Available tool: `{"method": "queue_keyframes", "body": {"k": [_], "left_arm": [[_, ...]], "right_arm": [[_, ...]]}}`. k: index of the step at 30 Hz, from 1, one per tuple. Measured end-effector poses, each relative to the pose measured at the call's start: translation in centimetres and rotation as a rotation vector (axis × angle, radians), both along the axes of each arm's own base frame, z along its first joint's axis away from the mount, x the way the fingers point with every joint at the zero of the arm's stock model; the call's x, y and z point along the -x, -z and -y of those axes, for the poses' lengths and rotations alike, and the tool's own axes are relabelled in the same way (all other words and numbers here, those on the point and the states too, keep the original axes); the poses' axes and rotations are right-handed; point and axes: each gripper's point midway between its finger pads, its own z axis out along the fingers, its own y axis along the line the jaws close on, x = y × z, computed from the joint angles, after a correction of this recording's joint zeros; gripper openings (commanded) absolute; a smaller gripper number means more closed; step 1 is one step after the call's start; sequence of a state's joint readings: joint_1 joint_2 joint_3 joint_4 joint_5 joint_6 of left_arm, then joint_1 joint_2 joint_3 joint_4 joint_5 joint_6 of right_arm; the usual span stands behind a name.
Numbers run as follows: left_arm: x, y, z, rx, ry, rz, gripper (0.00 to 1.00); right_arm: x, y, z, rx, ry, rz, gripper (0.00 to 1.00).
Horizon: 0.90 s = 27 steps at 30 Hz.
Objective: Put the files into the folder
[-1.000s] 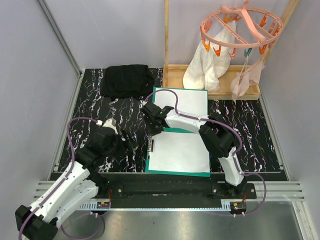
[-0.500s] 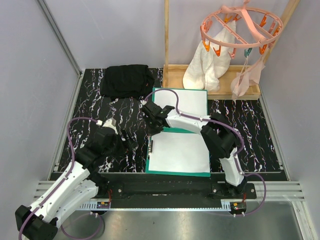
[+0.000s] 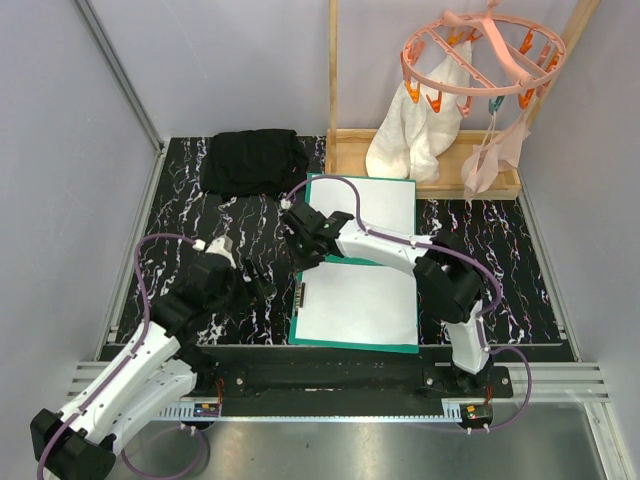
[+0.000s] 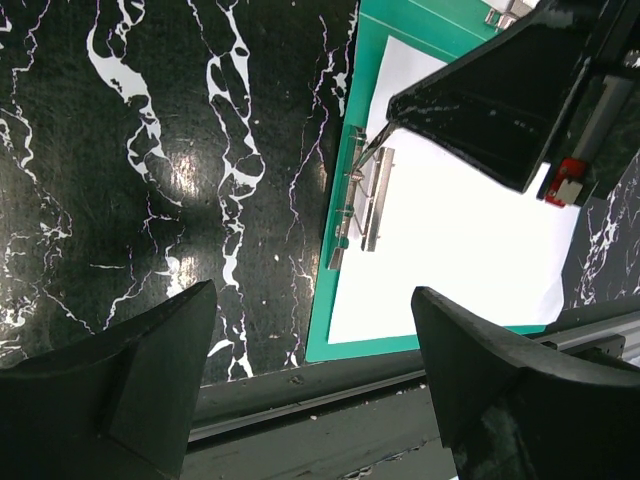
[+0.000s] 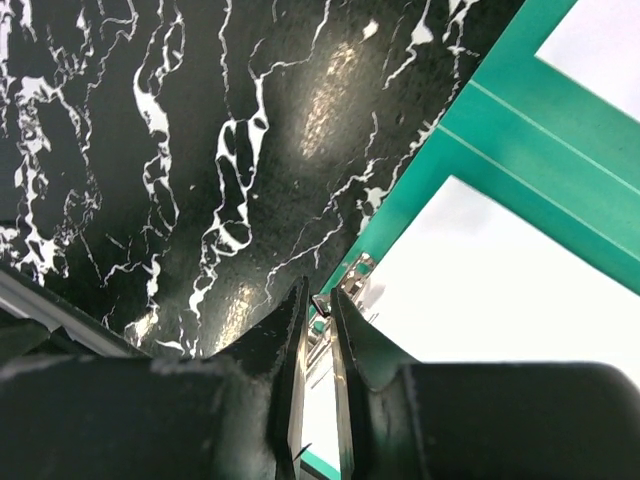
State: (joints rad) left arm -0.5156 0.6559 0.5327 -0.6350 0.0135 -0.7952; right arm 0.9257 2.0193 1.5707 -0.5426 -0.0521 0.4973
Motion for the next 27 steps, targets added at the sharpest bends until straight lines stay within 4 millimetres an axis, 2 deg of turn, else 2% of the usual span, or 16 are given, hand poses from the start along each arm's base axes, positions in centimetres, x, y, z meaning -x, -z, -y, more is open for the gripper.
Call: {"method": "queue_keyframes", "body": {"k": [16, 24, 27], "left_arm": [[-0.5, -0.1, -0.8, -0.026, -0.038, 0.013, 0.84], [-1.4, -0.5, -1.8, -0.039, -0.087, 0.007, 0.85], [-2.0, -0.2, -1.6, -0.024, -0.088, -0.019, 0.85]], "right_arm": [[3.9, -0.6, -0.5, -0.007, -0.054, -0.010, 0.19], [6.5, -0.7, -0.4, -0.006, -0.058, -0.033, 0.27], [7.4, -0.2, -0.4, 0.004, -0.059, -0.049, 0.27]]}}
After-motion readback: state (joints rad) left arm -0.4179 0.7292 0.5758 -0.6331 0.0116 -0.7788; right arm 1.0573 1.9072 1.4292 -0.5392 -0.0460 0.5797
